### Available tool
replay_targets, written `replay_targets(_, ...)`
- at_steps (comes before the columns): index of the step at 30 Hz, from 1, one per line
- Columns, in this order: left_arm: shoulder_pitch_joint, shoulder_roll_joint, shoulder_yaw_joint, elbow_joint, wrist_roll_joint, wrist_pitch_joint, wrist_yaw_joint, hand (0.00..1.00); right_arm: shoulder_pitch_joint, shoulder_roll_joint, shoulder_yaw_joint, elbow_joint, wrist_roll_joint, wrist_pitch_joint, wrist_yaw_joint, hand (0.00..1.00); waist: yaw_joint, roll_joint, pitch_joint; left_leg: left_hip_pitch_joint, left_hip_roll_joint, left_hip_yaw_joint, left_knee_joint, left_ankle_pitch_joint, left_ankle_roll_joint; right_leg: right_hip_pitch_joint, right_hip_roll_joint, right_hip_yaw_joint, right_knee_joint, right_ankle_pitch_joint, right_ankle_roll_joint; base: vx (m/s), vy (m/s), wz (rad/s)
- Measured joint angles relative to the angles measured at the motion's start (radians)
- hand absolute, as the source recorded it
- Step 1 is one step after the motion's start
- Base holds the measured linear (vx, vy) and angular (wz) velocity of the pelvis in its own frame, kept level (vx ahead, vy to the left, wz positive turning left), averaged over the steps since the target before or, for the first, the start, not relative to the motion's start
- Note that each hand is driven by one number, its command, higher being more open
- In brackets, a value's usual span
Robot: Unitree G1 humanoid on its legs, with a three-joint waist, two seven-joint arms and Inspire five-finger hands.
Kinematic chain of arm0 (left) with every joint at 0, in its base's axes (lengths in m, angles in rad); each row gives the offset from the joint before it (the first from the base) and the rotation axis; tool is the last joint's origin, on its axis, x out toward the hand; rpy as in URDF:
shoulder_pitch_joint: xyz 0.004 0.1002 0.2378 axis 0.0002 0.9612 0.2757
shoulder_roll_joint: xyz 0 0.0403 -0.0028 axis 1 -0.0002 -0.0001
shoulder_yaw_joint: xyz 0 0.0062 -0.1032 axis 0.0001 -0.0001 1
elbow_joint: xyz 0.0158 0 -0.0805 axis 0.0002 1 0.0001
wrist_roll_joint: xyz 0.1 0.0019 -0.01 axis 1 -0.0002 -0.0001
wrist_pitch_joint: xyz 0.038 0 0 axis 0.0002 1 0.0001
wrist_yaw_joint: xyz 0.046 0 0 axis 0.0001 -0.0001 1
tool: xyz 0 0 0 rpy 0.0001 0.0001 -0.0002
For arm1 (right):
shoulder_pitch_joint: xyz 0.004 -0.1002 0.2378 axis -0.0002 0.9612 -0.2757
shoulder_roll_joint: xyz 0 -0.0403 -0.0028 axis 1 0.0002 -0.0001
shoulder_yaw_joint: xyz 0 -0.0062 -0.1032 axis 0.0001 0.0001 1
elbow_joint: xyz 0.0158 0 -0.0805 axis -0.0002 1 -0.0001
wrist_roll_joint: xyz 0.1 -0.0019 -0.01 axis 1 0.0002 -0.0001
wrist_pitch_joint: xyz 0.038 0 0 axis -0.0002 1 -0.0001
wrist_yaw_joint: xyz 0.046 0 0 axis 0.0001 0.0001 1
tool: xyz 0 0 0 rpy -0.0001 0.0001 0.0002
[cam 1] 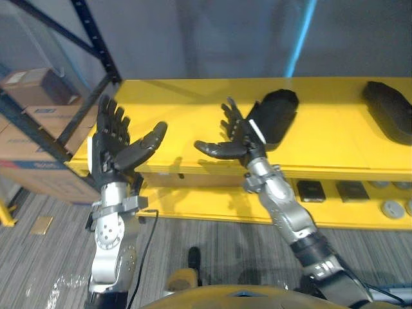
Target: Walk over and take three plastic housings, then place them on the shelf
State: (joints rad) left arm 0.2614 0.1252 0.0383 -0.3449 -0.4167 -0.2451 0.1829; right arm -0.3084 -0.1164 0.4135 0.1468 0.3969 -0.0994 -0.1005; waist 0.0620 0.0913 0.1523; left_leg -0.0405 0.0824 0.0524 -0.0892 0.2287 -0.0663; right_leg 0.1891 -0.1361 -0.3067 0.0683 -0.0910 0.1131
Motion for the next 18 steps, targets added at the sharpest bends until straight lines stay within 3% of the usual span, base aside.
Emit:
replay_targets(5, 0.106, -0.019, -0.037, 0.000, -0.006, 0.004, -0.086, 1.00, -0.050, 0.111, 0.071, 0.132, -0.069, 0.000, -0.069, 1.00, 0.042, -0.013, -0.009, -0.008, -0.004, -0.013, 0.000, 0.000, 0.000, 0.004, 0.000, -0.021, -0.001, -0.006, 0.002, -0.04, -0.009, 0.13)
replay_targets(9, 0.134, -0.042, -0.061, 0.001, -0.016, 0.005, -0.130, 1.00, -0.091, 0.134, 0.071, 0.177, -0.080, 0.000, -0.158, 1.00, 0.047, -0.018, -0.015, -0.023, -0.005, -0.029, 0.000, -0.002, -0.003, 0.004, 0.003, -0.048, -0.001, -0.006, 0.003, -0.04, -0.017, 0.19)
replay_targets(11, 0.141, -0.040, -0.075, 0.020, -0.017, 0.004, -0.154, 1.00, -0.119, 0.147, 0.069, 0.215, -0.131, 0.022, -0.262, 1.00, 0.048, -0.039, -0.026, -0.036, -0.013, -0.016, 0.007, -0.042, -0.052, 0.003, -0.019, -0.055, -0.026, 0.000, -0.006, -0.02, 0.019, 0.16)
replay_targets(12, 0.142, -0.039, -0.084, 0.041, -0.018, 0.004, -0.174, 1.00, -0.123, 0.167, 0.064, 0.242, -0.157, 0.035, -0.329, 1.00, 0.054, -0.050, -0.034, -0.053, -0.030, -0.010, 0.083, -0.028, -0.015, 0.004, -0.028, -0.059, -0.041, 0.008, 0.001, 0.04, 0.031, 0.02)
replay_targets(13, 0.144, -0.039, -0.093, 0.048, -0.018, 0.005, -0.179, 1.00, -0.123, 0.172, 0.062, 0.250, -0.157, 0.040, -0.360, 1.00, 0.058, -0.040, -0.038, -0.043, -0.028, -0.018, 0.081, -0.050, 0.007, 0.005, -0.021, -0.053, -0.043, 0.011, 0.003, 0.07, -0.008, 0.01)
replay_targets(15, 0.138, -0.036, -0.121, 0.067, -0.019, 0.005, -0.192, 1.00, -0.123, 0.193, 0.050, 0.285, -0.157, 0.051, -0.436, 1.00, 0.055, -0.042, -0.050, -0.020, -0.029, -0.016, 0.013, -0.015, 0.013, 0.001, -0.021, -0.051, -0.054, 0.023, 0.007, 0.05, -0.022, 0.03)
replay_targets(18, 0.134, -0.037, -0.159, 0.068, -0.027, 0.004, -0.218, 1.00, -0.123, 0.204, 0.040, 0.316, -0.174, 0.062, -0.501, 1.00, 0.051, -0.040, -0.049, -0.014, -0.033, -0.008, 0.004, -0.009, 0.016, 0.000, -0.025, -0.046, -0.050, 0.025, 0.009, 0.00, 0.000, -0.03)
